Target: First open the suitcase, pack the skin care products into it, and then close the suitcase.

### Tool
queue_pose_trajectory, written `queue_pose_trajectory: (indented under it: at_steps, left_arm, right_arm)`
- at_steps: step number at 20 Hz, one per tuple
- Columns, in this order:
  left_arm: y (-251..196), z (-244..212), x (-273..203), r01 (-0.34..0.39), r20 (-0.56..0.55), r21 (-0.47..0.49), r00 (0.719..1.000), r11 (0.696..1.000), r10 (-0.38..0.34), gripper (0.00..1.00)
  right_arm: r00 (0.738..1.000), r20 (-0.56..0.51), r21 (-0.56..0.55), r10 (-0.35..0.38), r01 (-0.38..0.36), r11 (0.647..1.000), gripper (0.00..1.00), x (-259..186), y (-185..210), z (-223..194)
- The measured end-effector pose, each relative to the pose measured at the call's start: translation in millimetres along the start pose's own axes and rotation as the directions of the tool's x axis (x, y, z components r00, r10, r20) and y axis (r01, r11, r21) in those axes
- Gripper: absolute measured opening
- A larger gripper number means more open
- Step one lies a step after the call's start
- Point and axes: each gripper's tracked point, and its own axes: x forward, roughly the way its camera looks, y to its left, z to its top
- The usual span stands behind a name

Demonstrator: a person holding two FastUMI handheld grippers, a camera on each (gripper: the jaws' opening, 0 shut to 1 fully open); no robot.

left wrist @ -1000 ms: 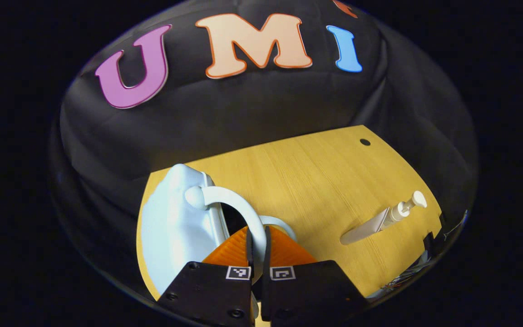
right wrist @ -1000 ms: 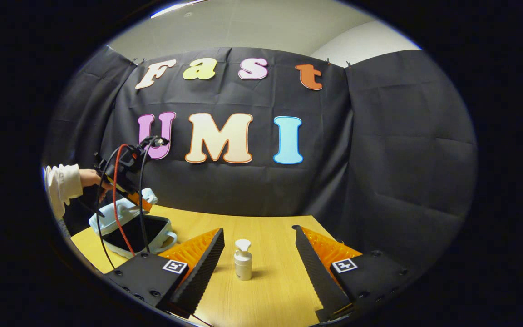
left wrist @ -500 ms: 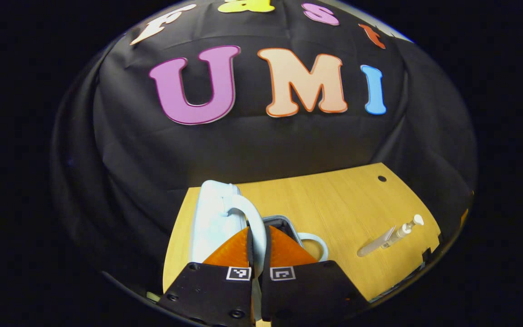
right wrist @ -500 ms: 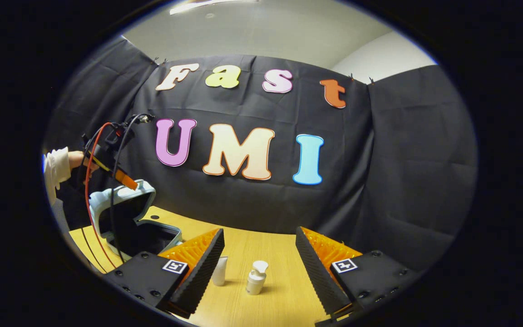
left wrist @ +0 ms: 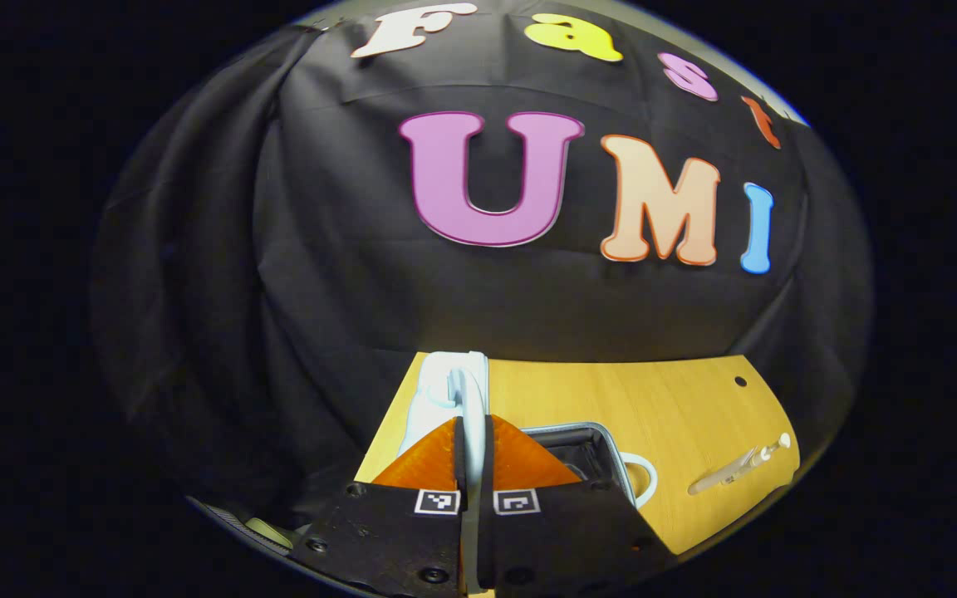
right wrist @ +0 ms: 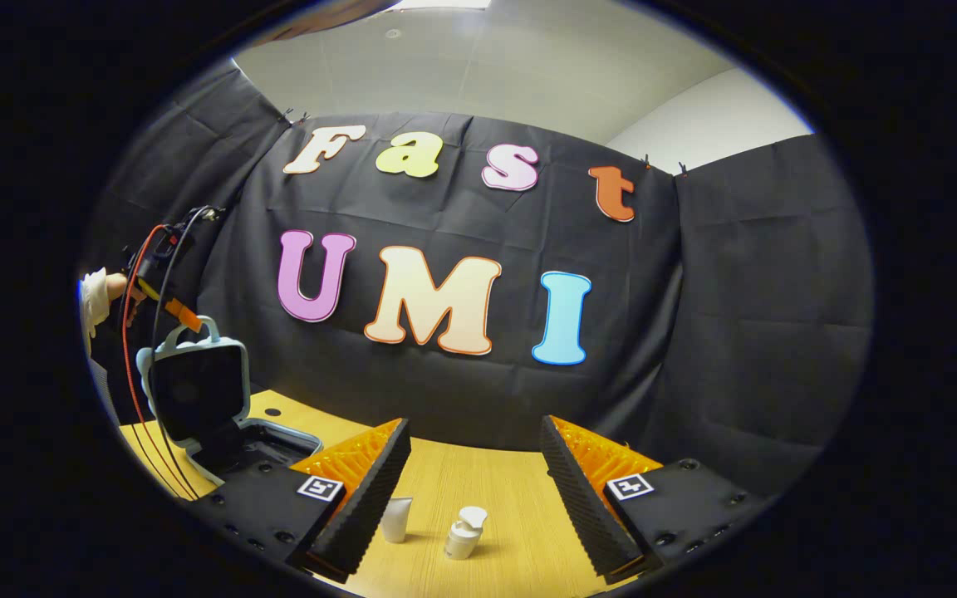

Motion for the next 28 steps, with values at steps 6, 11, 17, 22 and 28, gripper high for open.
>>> queue_pose_trajectory:
  at_steps: [6, 11, 17, 22, 28]
  left_arm:
    - [100.5, -24.1, 5.3, -0.152, -0.042, -0.008, 0.988, 0.988, 0.151, 0.00]
    - [158.5, -79.2, 17.6, -0.213, -0.107, -0.093, 0.973, 0.973, 0.203, 0.00]
    - [194.7, -165.4, 49.0, -0.201, -0.151, -0.217, 0.974, 0.955, 0.171, 0.00]
    - [204.5, -223.3, 71.9, -0.183, -0.165, -0.348, 0.977, 0.919, 0.132, 0.00]
    - [216.0, -258.7, 89.7, -0.243, -0.207, -0.374, 0.963, 0.895, 0.175, 0.02]
  right_arm:
    - [0.998, 0.021, 0.035, -0.066, 0.065, 0.997, 0.99, 6.7, -26.6, 18.4]
    - [0.994, 0.043, 0.090, -0.097, 0.093, 0.992, 0.99, 4.6, -34.6, 31.0]
    - [0.997, 0.049, 0.102, -0.057, 0.051, 0.993, 0.99, 16.3, -2.5, 28.2]
    - [1.000, 0.009, 0.031, 0.023, -0.023, 0.999, 0.99, 25.8, 27.4, 14.2]
    - [1.000, -0.006, 0.024, 0.007, -0.007, 1.000, 0.99, 22.0, 19.4, 10.5]
